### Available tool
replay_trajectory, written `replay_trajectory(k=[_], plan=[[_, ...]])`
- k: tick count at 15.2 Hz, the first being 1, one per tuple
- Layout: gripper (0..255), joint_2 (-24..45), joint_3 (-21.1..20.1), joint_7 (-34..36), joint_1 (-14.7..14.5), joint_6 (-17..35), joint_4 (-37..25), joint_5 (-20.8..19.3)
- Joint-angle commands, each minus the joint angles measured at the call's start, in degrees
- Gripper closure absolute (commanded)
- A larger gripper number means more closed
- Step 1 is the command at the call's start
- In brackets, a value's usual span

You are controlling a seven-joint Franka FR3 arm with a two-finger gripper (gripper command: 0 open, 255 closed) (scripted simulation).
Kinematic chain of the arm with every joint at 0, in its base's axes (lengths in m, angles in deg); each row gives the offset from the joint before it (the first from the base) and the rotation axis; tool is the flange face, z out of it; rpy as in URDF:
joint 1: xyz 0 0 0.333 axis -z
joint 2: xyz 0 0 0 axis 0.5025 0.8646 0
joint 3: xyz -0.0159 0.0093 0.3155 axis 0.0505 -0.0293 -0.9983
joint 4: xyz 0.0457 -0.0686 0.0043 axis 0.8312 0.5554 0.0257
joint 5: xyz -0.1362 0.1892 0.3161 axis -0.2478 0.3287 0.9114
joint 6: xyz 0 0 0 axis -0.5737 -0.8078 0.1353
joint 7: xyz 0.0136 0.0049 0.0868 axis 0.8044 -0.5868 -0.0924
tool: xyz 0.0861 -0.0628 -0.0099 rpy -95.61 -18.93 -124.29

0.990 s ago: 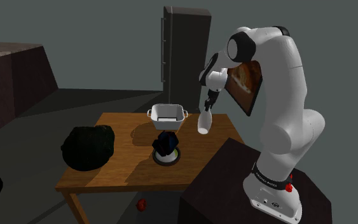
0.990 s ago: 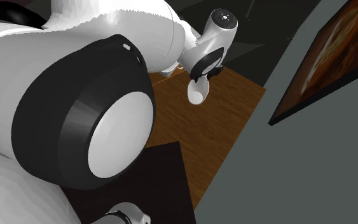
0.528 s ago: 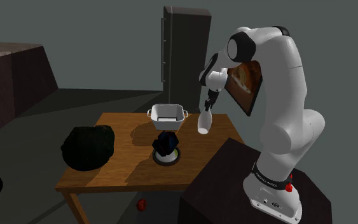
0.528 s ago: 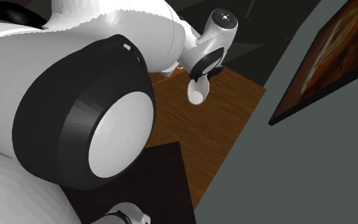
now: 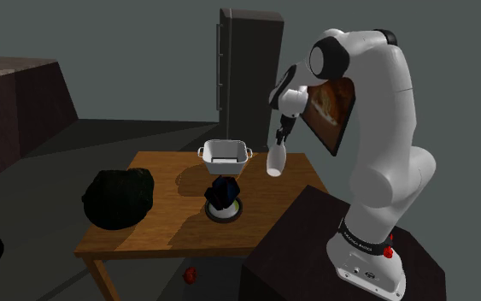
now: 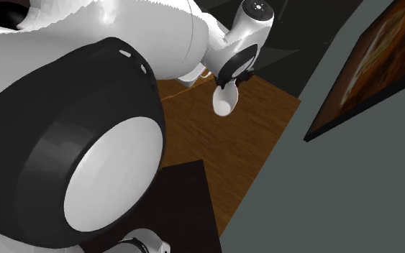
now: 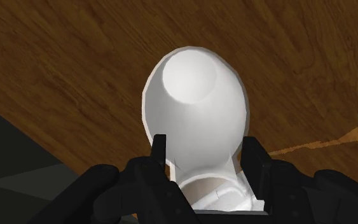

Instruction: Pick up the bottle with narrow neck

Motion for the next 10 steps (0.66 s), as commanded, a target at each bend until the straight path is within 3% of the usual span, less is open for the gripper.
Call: replay_trajectory(k=[1,10], plan=[[255,-1.11,0.55,0.67,-0.43,-1.13,-0.1,-0.79],[255,-4.92,2.26,2.71,-1.65,-4.94,-0.44,-3.5]])
